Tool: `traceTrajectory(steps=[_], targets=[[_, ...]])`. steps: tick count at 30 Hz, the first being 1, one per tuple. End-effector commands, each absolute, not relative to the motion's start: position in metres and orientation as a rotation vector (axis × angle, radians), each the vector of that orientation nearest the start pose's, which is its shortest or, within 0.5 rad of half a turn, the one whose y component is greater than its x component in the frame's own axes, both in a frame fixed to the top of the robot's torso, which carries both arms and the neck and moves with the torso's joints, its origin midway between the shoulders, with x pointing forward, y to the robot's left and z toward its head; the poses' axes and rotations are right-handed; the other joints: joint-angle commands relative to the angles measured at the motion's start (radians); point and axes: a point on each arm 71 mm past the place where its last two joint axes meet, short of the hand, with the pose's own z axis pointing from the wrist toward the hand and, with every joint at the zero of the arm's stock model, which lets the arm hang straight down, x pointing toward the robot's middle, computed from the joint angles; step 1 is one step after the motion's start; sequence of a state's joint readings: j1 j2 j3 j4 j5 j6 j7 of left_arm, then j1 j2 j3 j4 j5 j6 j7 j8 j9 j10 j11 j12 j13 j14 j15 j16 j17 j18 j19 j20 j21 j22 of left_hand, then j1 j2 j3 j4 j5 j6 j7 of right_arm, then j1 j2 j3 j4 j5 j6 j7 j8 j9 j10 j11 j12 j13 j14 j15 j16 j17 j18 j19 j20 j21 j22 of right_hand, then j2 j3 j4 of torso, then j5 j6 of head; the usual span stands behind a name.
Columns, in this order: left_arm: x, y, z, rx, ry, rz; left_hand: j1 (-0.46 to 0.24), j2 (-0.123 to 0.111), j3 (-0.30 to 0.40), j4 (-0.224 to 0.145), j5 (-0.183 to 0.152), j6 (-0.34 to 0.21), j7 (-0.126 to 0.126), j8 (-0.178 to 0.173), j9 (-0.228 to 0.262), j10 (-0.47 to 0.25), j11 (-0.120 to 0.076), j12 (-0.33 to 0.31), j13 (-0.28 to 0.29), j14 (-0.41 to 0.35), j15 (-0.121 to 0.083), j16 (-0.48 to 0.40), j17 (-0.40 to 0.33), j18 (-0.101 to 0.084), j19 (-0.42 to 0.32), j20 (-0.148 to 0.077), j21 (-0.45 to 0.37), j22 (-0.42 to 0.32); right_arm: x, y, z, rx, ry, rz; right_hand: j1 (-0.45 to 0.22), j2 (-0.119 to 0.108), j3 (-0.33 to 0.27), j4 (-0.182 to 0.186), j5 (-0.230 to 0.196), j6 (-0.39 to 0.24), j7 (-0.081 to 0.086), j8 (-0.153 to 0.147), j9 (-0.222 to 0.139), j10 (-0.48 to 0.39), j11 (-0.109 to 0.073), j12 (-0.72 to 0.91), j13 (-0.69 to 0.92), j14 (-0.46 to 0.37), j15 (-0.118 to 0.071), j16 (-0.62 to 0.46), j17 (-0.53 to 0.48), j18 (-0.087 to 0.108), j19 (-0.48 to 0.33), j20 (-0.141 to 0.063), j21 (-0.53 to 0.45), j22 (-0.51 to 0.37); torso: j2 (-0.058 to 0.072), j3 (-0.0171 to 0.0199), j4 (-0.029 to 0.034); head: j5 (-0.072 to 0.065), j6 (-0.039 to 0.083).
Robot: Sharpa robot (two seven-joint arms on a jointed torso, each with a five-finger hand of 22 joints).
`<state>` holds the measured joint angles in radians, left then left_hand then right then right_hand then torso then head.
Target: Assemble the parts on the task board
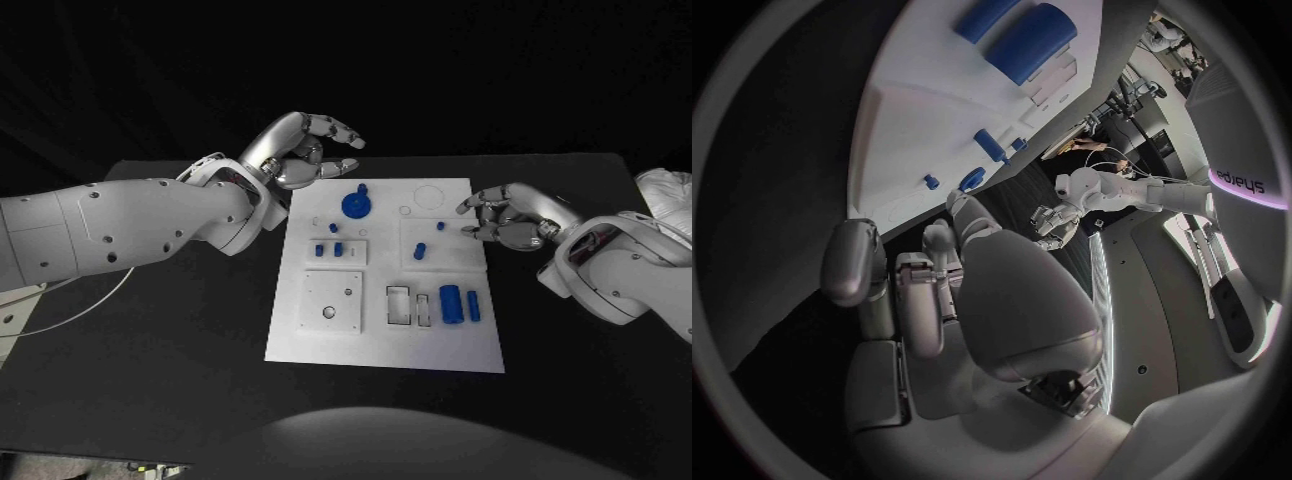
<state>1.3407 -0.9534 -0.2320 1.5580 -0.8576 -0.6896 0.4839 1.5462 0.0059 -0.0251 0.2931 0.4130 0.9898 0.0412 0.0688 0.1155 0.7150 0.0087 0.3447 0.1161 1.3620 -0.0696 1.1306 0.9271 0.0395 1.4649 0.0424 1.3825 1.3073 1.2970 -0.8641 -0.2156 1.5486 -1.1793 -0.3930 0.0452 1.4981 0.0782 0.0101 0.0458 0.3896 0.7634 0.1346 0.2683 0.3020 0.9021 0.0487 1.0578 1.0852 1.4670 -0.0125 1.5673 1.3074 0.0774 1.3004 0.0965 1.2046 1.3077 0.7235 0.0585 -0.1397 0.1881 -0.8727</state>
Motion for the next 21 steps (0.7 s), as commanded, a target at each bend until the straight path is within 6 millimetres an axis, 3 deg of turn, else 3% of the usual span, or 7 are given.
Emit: traceTrajectory(steps=[1, 2, 6, 10, 16, 21], targets=[[0.471, 0.246, -0.149, -0.128, 1.239, -1.078, 0.011, 0.0, 0.01, 0.0, 0.007, 0.002, 0.01, -0.004, -0.002, 0.01, 0.002, 0.001, -0.003, -0.002, 0.003, 0.003, -0.001, 0.001, 0.032, 0.002, 0.001, 0.211, 0.475, -0.201, -0.192, -0.119, 1.641, 0.774, -0.027, -0.048, 0.049, 0.012, 0.029, 0.017, 0.008, -0.018, -0.012, -0.179, 0.032, -0.391, -0.247, 0.091, 0.027, -0.012, 0.247, 0.019, -0.017, 0.017, -0.033, 0.111, -0.003, 0.0037, 0.0081, -0.009, 0.0], [0.471, 0.246, -0.149, -0.13, 1.241, -1.077, 0.012, 0.0, 0.011, 0.0, 0.007, 0.002, 0.01, -0.004, -0.003, 0.011, 0.003, 0.001, -0.004, -0.002, 0.003, 0.004, -0.001, 0.001, 0.031, 0.002, 0.001, 0.211, 0.476, -0.2, -0.192, -0.129, 1.641, 0.766, -0.03, -0.083, 0.094, 0.012, 0.045, 0.021, 0.012, -0.033, -0.022, -0.157, 0.045, -0.47, -0.333, 0.065, 0.051, -0.046, 0.212, 0.019, -0.015, 0.032, -0.037, 0.111, -0.003, 0.0037, 0.0087, -0.011, 0.0], [0.471, 0.246, -0.15, -0.136, 1.248, -1.074, 0.014, -0.001, 0.014, 0.0, 0.007, 0.002, 0.011, -0.004, -0.004, 0.013, 0.004, 0.002, -0.006, -0.002, 0.004, 0.005, 0.0, 0.001, 0.031, 0.002, 0.0, 0.211, 0.478, -0.196, -0.193, -0.178, 1.643, 0.735, -0.042, -0.124, 0.193, 0.008, 0.061, 0.049, 0.01, -0.046, -0.032, -0.145, 0.057, -0.559, -0.443, 0.04, 0.051, -0.085, 0.168, 0.015, 0.015, 0.042, -0.007, 0.127, -0.003, 0.0032, 0.011, -0.016, 0.0], [0.472, 0.246, -0.151, -0.141, 1.256, -1.071, 0.019, -0.002, 0.017, -0.001, 0.006, 0.003, 0.012, -0.004, -0.006, 0.015, 0.005, 0.002, -0.009, -0.002, 0.005, 0.004, -0.001, 0.001, 0.031, 0.003, 0.001, 0.211, 0.48, -0.189, -0.193, -0.238, 1.652, 0.696, -0.063, -0.154, 0.245, 0.005, 0.035, 0.045, -0.003, -0.064, -0.041, -0.151, 0.063, -0.592, -0.489, 0.045, 0.046, -0.081, 0.166, 0.007, 0.046, 0.041, 0.032, 0.145, -0.003, 0.0039, 0.0121, -0.018, 0.0], [0.474, 0.245, -0.152, -0.145, 1.267, -1.07, 0.026, -0.005, 0.022, -0.001, 0.007, 0.003, 0.014, -0.004, -0.008, 0.016, 0.006, 0.001, -0.014, -0.003, 0.006, 0.005, -0.001, 0.001, 0.031, 0.004, 0.001, 0.211, 0.483, -0.183, -0.193, -0.286, 1.661, 0.664, -0.098, -0.185, 0.286, 0.004, -0.014, 0.049, -0.015, -0.084, -0.048, -0.178, 0.07, -0.626, -0.538, 0.052, 0.04, -0.074, 0.169, 0.002, 0.064, 0.037, 0.053, 0.156, -0.002, 0.0036, 0.0163, -0.022, 0.0], [0.475, 0.243, -0.153, -0.149, 1.276, -1.07, 0.028, -0.006, 0.024, -0.001, 0.007, 0.004, 0.015, -0.004, -0.009, 0.017, 0.007, 0.001, -0.016, -0.003, 0.006, 0.006, -0.001, 0.001, 0.031, 0.004, 0.001, 0.211, 0.486, -0.178, -0.194, -0.314, 1.674, 0.648, -0.109, -0.189, 0.295, 0.002, -0.025, 0.058, -0.008, -0.088, -0.048, -0.19, 0.07, -0.635, -0.554, 0.053, 0.038, -0.071, 0.17, 0.0, 0.069, 0.036, 0.058, 0.159, -0.003, 0.0028, 0.0141, -0.023, 0.0]])
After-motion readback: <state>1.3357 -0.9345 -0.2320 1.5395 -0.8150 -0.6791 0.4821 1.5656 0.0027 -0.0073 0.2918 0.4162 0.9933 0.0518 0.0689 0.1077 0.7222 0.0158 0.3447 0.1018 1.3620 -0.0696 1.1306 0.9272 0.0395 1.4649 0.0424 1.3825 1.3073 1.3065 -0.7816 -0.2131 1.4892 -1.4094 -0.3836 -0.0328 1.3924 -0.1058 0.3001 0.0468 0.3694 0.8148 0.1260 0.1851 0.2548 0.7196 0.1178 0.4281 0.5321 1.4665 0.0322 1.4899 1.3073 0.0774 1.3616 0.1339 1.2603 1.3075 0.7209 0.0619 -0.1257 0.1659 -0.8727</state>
